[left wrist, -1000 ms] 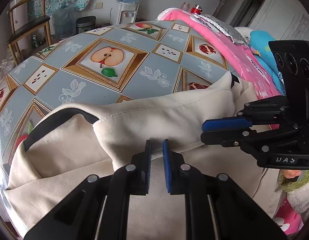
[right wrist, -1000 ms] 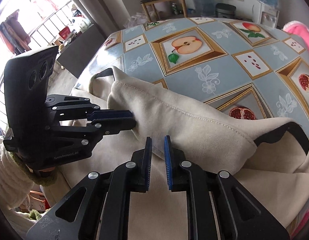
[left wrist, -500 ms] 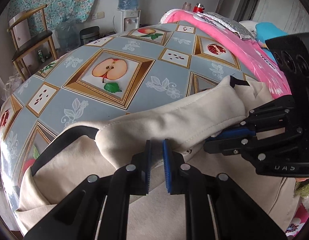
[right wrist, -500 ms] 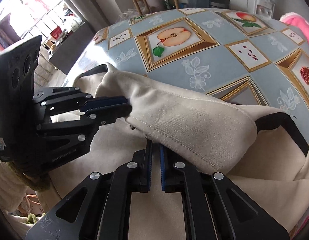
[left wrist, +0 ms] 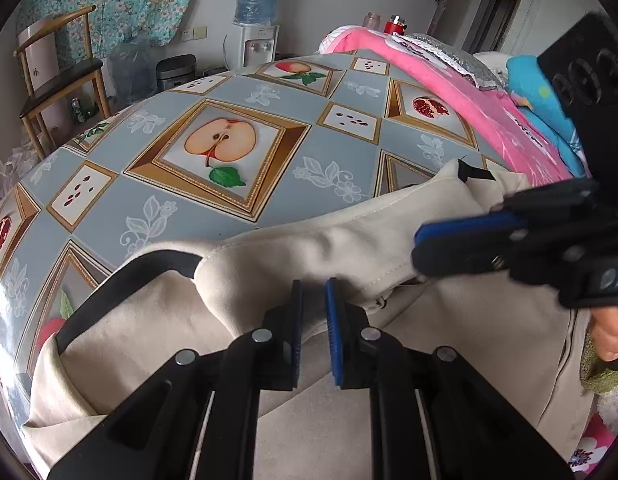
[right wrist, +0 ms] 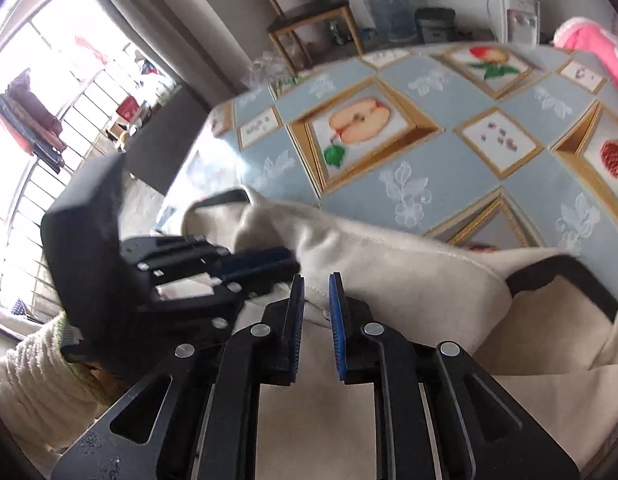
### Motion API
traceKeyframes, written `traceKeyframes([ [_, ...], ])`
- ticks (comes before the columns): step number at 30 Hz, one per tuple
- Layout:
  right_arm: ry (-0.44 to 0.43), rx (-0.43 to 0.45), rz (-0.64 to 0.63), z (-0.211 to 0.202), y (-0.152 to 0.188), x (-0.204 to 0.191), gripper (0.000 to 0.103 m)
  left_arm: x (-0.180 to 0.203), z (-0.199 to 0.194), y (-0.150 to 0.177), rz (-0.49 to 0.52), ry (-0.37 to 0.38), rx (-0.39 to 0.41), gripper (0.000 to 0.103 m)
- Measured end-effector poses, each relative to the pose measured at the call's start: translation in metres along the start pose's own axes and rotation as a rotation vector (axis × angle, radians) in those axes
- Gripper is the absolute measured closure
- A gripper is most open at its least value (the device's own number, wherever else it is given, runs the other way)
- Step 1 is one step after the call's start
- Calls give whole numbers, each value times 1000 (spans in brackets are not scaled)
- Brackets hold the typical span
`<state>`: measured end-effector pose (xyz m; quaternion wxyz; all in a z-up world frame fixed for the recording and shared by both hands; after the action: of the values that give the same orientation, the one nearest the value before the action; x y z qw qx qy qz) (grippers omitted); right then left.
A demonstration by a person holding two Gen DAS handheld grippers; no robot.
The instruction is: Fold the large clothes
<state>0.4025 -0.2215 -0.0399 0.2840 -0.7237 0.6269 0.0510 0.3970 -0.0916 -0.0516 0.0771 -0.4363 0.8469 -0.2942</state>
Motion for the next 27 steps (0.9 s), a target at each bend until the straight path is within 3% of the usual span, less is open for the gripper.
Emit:
traceKeyframes([
  [10, 18, -5, -12, 3, 9, 1, 88, 3, -18, 4, -54, 127, 14, 91],
  [12, 25, -1, -13, 2, 12, 0, 88, 11, -8, 4, -28, 91, -22, 91],
  [18, 124, 46, -64, 10, 10, -8, 88, 9, 0, -2, -56, 49, -9, 91],
  [21, 117, 30, -28, 4, 10, -4, 88, 9, -3, 1, -67, 51, -6, 90],
  [23, 112, 70, 3, -10, 9, -1, 88, 10, -6, 5, -61, 44, -1, 90],
  [25, 155, 105, 16, -15, 8, 2, 88, 10, -6, 8, -60, 39, 10, 90],
  [27, 180, 74, 31, -1, 9, 6, 88, 9, -7, 9, -77, 44, 16, 90],
])
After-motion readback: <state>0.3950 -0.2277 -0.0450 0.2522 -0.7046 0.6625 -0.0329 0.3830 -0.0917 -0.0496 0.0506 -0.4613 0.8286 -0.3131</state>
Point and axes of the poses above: each gripper's, at about its wrist camera, not at the fingertips, and z roughly the way its jaws point, x to its right, y to its underside, the point moved 1 cm from there along z, roughly the way its jaws point, and after that the axes turned 5 degrees about z, right-handed, at the moved point
